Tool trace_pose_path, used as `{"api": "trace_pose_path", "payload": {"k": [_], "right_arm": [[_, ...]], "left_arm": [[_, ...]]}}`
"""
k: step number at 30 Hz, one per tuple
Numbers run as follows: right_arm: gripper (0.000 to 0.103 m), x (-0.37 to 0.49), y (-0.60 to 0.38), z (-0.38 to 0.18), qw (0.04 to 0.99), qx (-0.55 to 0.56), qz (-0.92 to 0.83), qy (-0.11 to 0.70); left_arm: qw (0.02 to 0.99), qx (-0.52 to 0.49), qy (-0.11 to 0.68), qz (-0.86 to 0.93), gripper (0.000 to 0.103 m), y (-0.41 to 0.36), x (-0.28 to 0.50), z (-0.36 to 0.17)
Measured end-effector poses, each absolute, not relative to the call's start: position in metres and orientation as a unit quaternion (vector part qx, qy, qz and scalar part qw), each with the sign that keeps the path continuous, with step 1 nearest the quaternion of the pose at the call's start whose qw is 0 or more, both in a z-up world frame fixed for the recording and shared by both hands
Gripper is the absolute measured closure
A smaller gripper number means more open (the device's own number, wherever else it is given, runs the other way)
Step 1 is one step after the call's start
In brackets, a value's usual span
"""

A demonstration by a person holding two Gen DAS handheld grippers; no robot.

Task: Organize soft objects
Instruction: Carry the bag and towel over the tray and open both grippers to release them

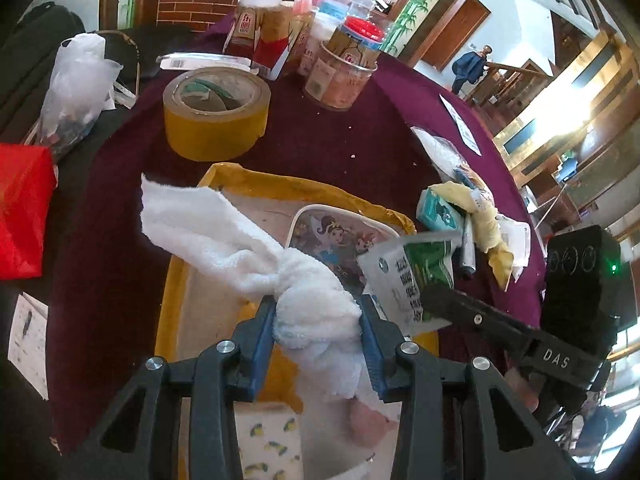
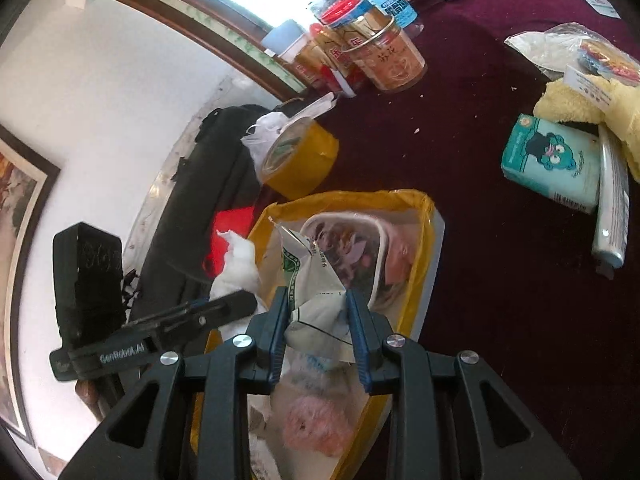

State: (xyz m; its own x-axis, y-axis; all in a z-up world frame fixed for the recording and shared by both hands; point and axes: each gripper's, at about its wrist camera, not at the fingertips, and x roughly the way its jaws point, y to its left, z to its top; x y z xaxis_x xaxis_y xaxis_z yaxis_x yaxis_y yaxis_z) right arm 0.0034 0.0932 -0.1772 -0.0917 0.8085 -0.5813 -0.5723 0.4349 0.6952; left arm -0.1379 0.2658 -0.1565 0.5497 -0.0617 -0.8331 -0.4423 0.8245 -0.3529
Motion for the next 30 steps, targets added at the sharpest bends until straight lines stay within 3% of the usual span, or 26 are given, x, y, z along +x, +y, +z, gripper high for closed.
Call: {"api": "trace_pose_path", "payload": {"k": [4, 7, 10, 13, 21, 30], "right_arm": [[0.072, 0.006, 0.103, -0.179, 0.668, 0.105, 0.522, 0.521], [0.071, 0.006, 0.108, -0.178, 0.668, 0.096, 0.525, 0.519], [0.057, 0.003, 0.103, -0.172, 0.674, 0.09, 0.53, 0.507], [0.043, -0.002, 0.09, -0.16, 0.686, 0.087, 0.537, 0.484], [0.033, -0.004, 0.043, -0.129, 0.682, 0.083, 0.584, 0.432], [0.033, 0.049, -0.064, -0.118, 0.728, 0.102, 0.55, 0.396]], "left_arm": [[0.836, -0.27, 0.462, 0.119, 0.051, 0.268, -0.135, -0.162], [0.831, -0.268, 0.471, 0.126, 0.039, 0.268, -0.136, -0.169], [0.837, -0.25, 0.465, 0.146, 0.024, 0.26, -0.144, -0.164], [0.849, -0.226, 0.444, 0.177, 0.017, 0.249, -0.156, -0.151], [0.852, -0.211, 0.395, 0.273, 0.014, 0.21, -0.184, -0.121], [0.866, -0.221, 0.381, 0.239, 0.014, 0.148, -0.175, -0.098]]}}
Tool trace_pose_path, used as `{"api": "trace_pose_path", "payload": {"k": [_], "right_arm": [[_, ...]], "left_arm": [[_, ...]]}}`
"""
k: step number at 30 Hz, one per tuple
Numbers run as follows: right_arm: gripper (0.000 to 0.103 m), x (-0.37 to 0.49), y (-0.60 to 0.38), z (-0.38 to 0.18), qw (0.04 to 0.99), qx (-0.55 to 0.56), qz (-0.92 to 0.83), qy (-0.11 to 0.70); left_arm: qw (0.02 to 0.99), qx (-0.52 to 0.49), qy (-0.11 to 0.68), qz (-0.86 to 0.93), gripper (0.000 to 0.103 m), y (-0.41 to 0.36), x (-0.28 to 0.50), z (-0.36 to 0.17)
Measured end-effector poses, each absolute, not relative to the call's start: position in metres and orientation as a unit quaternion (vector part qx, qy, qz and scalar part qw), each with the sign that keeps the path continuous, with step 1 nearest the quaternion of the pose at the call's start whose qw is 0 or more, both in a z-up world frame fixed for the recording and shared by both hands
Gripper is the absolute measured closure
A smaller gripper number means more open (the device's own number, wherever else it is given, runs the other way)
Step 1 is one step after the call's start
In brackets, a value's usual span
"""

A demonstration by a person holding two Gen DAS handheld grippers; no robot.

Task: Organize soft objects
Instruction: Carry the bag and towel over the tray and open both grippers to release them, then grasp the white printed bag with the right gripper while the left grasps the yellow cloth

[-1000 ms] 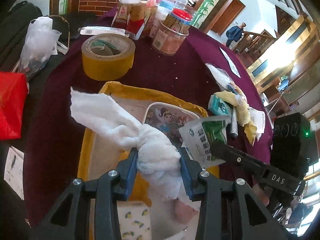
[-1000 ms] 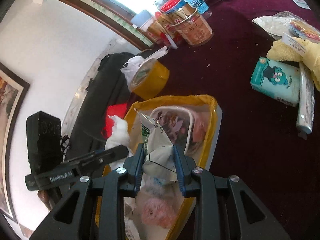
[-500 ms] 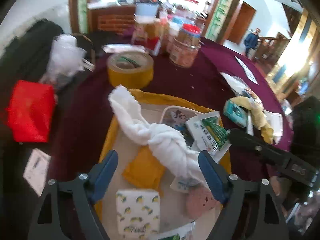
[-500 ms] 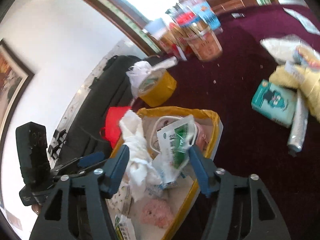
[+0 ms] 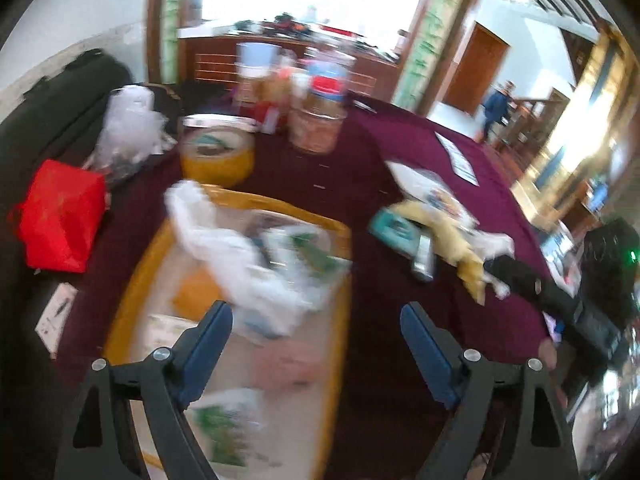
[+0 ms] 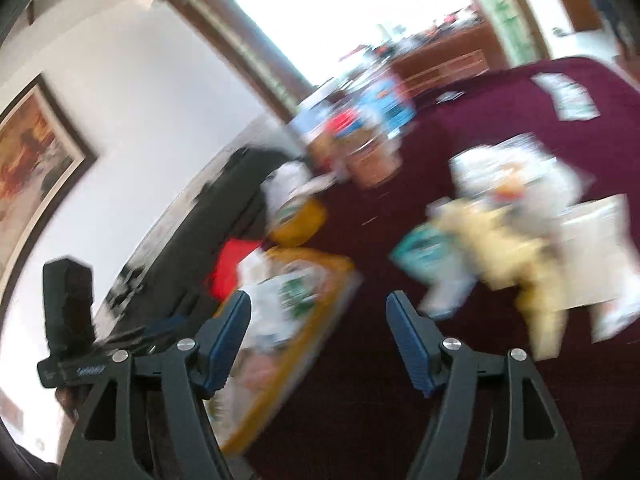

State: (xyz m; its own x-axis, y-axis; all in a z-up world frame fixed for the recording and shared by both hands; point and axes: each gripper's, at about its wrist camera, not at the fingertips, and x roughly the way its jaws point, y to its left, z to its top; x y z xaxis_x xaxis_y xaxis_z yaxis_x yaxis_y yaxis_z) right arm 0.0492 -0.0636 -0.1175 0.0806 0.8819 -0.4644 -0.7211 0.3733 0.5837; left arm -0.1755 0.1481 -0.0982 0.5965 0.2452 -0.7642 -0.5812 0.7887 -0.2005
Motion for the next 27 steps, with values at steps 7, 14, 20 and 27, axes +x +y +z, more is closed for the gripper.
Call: {"api": "trace_pose_path", "payload": {"k": [7, 14, 20, 27], "right_arm": [[0.034, 0.135, -0.127, -0.122, 0.792, 0.113, 0.44, 0.408], [0.053, 0.177, -0.141, -0.177, 0.779, 0.15, 0.414, 0.447], [0.058, 0.182, -0.143, -0.185, 0.77, 0.158, 0.409, 0.463], [0.078, 0.175, -0.133, -0.188, 0.768, 0.132, 0.415, 0.471]], "left_arm": [[0.863, -0.227, 0.42, 0.164, 0.014, 0.085, -0.109, -0.105], [0.853, -0.225, 0.453, 0.131, 0.014, 0.051, -0.051, -0.125], [0.826, -0.248, 0.489, 0.133, 0.014, 0.048, -0.022, -0.155], [0.819, -0.257, 0.497, 0.129, 0.014, 0.045, 0.0, -0.165]]}}
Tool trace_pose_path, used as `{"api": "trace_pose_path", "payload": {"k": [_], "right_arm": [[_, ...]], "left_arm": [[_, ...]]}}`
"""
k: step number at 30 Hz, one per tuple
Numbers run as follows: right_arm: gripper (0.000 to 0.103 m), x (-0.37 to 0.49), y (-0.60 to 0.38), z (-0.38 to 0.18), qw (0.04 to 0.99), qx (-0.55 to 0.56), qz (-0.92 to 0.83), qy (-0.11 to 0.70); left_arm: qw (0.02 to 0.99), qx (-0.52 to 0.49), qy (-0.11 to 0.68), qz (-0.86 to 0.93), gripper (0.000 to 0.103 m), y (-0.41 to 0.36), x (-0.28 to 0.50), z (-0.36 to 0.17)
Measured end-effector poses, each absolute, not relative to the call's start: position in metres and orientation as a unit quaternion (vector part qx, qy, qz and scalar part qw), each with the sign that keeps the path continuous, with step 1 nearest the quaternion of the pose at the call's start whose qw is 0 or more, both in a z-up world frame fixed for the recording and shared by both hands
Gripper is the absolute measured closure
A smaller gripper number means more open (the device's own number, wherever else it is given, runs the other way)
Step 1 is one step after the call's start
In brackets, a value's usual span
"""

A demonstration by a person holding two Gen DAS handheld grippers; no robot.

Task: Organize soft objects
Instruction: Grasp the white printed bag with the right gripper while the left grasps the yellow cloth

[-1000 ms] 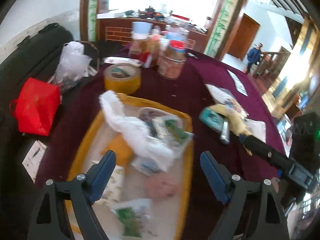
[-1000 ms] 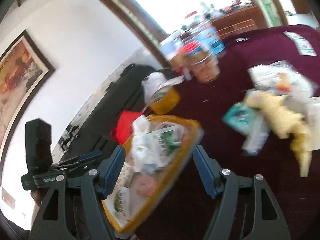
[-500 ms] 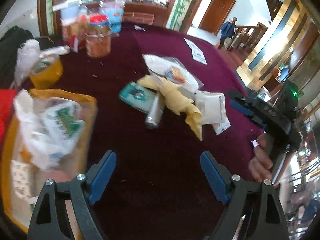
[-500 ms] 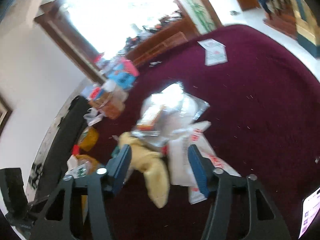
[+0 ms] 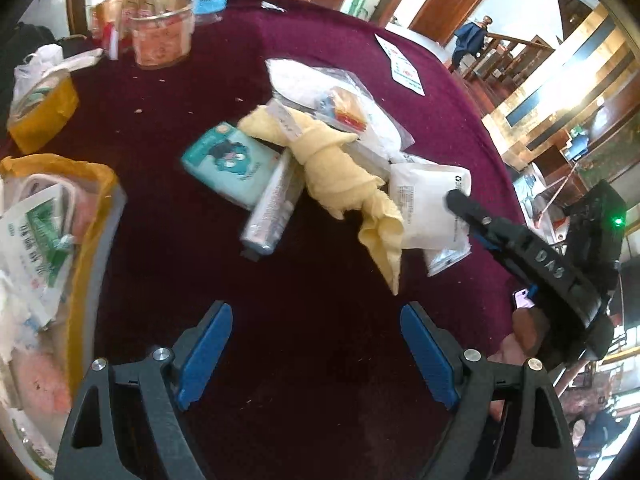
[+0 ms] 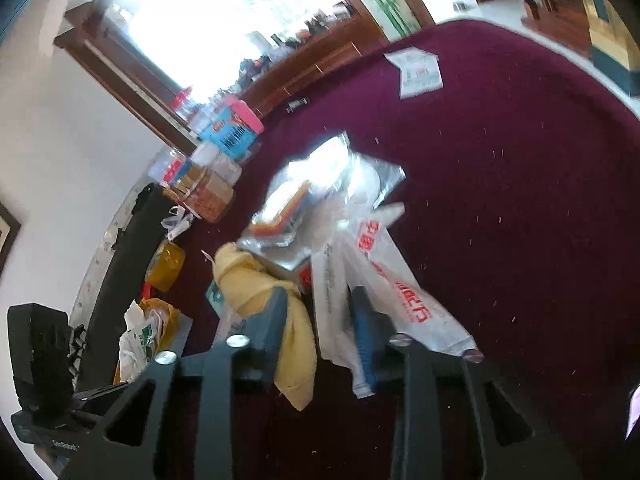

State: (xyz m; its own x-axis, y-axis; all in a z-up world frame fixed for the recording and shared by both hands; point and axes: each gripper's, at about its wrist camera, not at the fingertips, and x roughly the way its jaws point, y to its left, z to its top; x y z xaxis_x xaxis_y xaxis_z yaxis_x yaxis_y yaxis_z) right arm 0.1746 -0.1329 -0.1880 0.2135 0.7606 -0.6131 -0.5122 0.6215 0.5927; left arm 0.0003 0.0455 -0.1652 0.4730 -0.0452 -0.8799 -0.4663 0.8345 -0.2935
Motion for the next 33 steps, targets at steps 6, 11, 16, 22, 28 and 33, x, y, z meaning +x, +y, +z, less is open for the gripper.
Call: {"api": "trace_pose_path", "payload": {"k": [6, 11, 16, 22, 28, 33], "right_arm": [[0.094, 0.174, -0.129, -0.191, 0.768, 0.119, 0.407, 0.481], [0.094, 0.176, -0.15, -0.181, 0.765, 0.176, 0.423, 0.453], [0.094, 0.177, -0.152, -0.181, 0.763, 0.187, 0.421, 0.454], [0.094, 0.178, -0.151, -0.182, 0.765, 0.184, 0.415, 0.457], [0.094, 0.175, -0.151, -0.18, 0.762, 0.186, 0.428, 0.45], [0.094, 0.168, -0.15, -0.174, 0.755, 0.185, 0.457, 0.433]], "left_arm": [[0.819, -0.251, 0.501, 0.125, 0.015, 0.04, 0.026, -0.17], [0.814, -0.264, 0.502, 0.124, 0.015, 0.041, 0.054, -0.173], [0.806, -0.295, 0.49, 0.15, 0.025, 0.057, 0.077, -0.174], [0.78, -0.329, 0.503, 0.172, 0.058, 0.076, 0.102, -0.195], [0.782, -0.338, 0.504, 0.139, 0.063, 0.071, 0.089, -0.195], [0.78, -0.372, 0.499, 0.066, 0.063, 0.061, 0.036, -0.175]]}}
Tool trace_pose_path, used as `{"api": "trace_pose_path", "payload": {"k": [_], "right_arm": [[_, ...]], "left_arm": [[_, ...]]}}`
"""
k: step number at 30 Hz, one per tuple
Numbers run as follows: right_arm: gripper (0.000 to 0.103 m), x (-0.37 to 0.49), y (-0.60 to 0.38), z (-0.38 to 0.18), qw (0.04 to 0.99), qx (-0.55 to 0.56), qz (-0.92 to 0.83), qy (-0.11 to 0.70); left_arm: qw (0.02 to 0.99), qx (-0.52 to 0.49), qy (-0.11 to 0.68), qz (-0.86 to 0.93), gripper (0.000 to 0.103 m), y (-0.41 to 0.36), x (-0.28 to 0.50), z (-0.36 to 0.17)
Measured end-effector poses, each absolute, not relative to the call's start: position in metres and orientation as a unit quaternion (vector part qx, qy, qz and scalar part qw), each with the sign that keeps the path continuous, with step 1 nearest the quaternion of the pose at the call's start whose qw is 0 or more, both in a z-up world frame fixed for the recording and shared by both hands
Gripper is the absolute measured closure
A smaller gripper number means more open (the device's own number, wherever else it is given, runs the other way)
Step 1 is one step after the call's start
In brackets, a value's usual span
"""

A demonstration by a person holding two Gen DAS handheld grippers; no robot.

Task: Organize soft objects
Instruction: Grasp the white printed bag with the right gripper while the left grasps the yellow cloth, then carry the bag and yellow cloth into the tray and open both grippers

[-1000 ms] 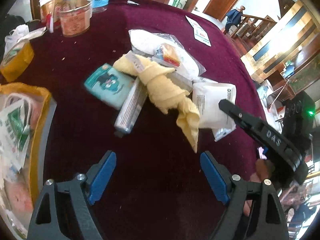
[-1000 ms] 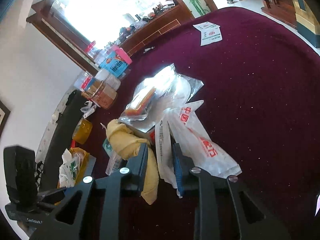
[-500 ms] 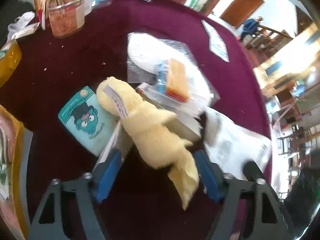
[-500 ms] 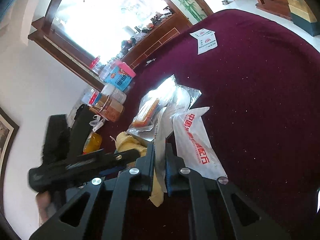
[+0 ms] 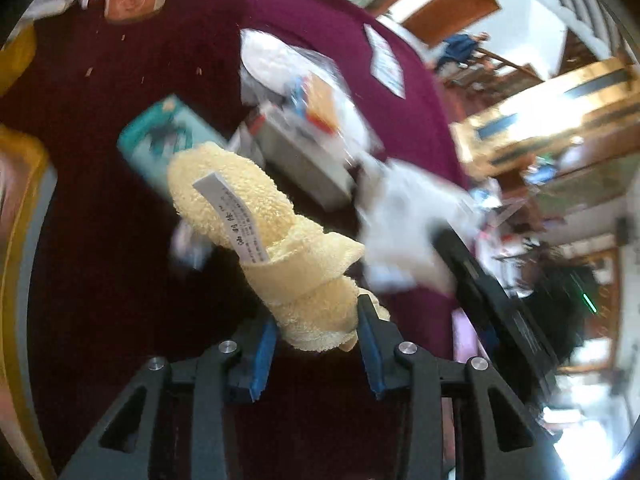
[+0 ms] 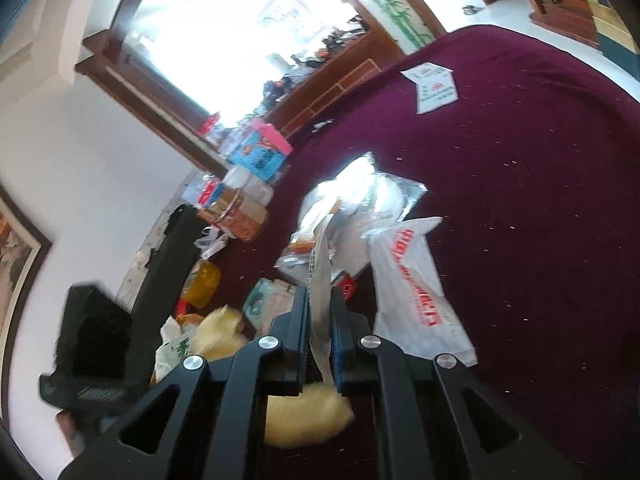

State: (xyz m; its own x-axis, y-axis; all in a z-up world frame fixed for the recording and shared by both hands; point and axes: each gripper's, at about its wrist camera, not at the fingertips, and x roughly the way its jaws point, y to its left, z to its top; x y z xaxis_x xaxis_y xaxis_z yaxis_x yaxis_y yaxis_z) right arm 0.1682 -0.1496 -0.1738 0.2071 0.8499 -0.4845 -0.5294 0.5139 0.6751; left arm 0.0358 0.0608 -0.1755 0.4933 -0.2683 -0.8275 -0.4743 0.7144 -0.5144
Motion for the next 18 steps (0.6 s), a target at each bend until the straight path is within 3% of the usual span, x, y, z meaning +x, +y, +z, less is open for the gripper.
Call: {"api": "trace_pose_path", "payload": {"k": [8, 18], "right_arm": [[0.094, 0.136, -0.141, -0.159, 0.76, 0.162, 0.478, 0.409], [0.093, -0.016, -0.056, -0.119, 0.681, 0.122, 0.596, 0.408]], "left_arm": [[0.805, -0.374, 0.46, -0.017, 0.063, 0.047, -0.096, -0.122], [0.825, -0.398, 0.396, 0.064, 0.063, 0.117, -0.234, -0.099]]}}
